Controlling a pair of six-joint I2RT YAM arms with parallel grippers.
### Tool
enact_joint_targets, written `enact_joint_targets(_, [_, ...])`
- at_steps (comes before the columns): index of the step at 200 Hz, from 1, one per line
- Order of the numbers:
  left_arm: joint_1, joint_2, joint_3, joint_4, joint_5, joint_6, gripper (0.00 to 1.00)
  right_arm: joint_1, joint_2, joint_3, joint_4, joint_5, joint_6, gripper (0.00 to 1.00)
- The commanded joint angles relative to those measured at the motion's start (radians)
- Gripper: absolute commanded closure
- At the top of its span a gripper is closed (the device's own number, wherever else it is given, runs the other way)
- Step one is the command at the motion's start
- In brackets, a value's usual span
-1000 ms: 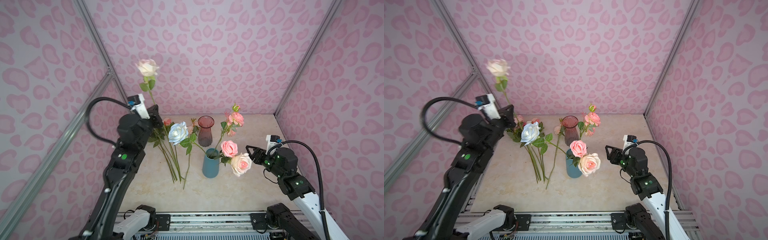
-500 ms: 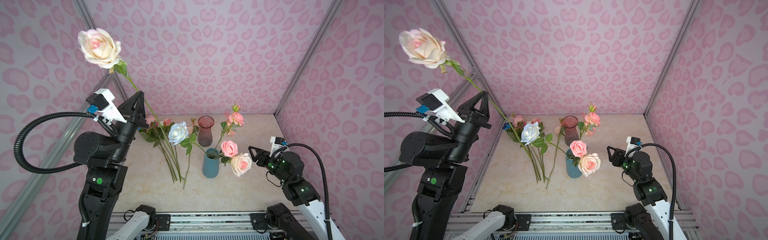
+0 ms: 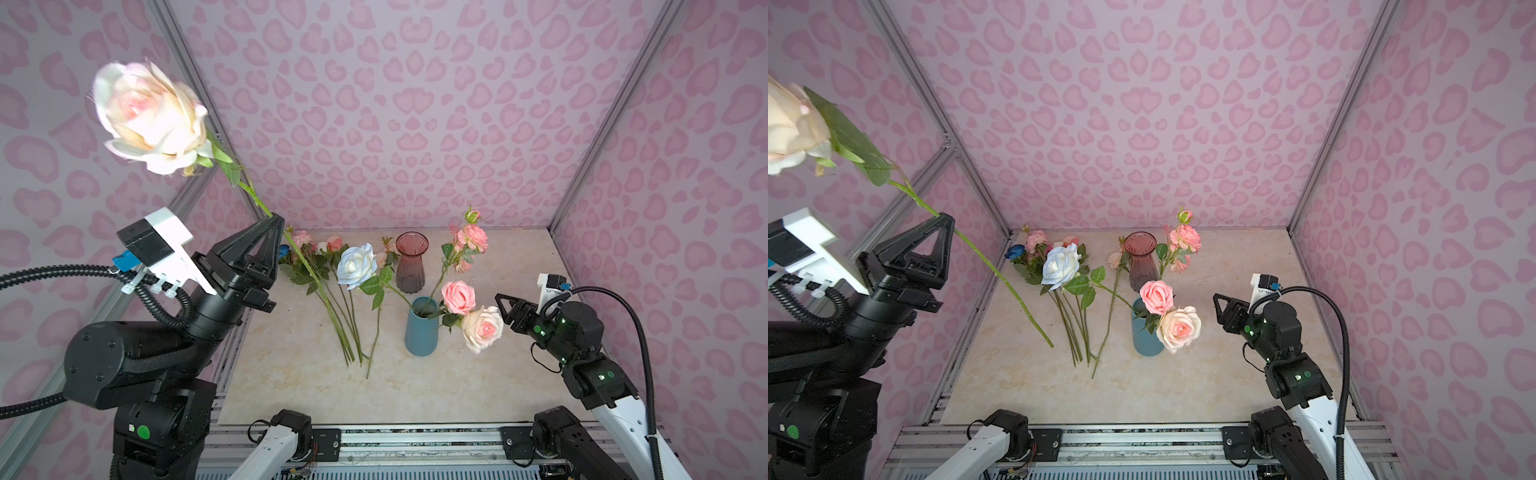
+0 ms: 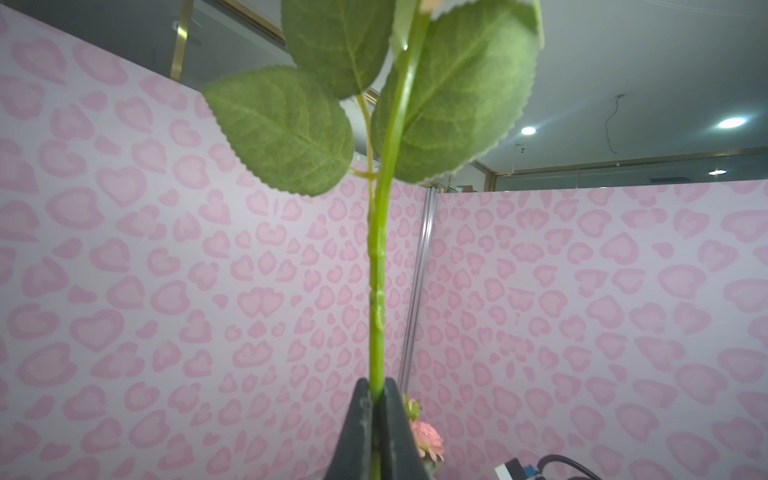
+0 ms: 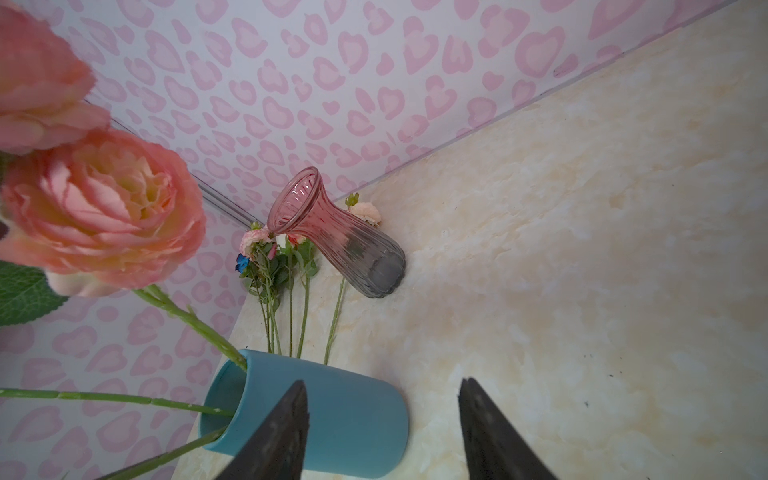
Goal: Arrange the flowers into the vase
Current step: 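Carry the cream rose over the teal vase with the left gripper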
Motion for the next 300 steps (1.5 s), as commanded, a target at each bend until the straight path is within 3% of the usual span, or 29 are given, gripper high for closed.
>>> enact_joint_targets(1, [-0.001, -0.012, -0.115, 0.127, 0.118, -0.16, 0.97, 0.004, 0.019, 0.006, 0.034, -0.009, 0.008, 0.41])
enact_joint_targets(32, [-0.067, -0.002, -0.21, 0.229, 0.091, -0.154, 0.97, 0.02, 0.039, 0.006, 0.045, 0.003, 0.011, 0.42])
enact_joint_targets(74, [-0.328, 0.107, -0.134, 0.155, -0.016, 0.027, 0.97, 0.028, 0.041, -0.008, 0.052, 0.021, 0.014, 0.42])
enact_joint_targets(128, [-0.614, 0.19, -0.1, 0.182, -0.291, 0.275, 0.97, 0.03, 0.051, -0.016, 0.063, 0.02, 0.014, 0.41])
enact_joint_targets(171, [-0.777, 0.331, -0.112, 0.416, -0.522, 0.515, 0.97, 0.029, 0.049, -0.021, 0.082, 0.017, 0.019, 0.42])
enact_joint_targets(241, [-0.795, 0.497, -0.056, 0.599, -0.737, 0.693, 0.97, 0.03, 0.03, -0.027, 0.079, 0.016, 0.011, 0.42])
enact_joint_targets(300, [-0.763, 0.579, -0.087, 0.679, -0.795, 0.647, 0.97, 0.03, 0.014, -0.03, 0.077, 0.015, 0.008, 0.42])
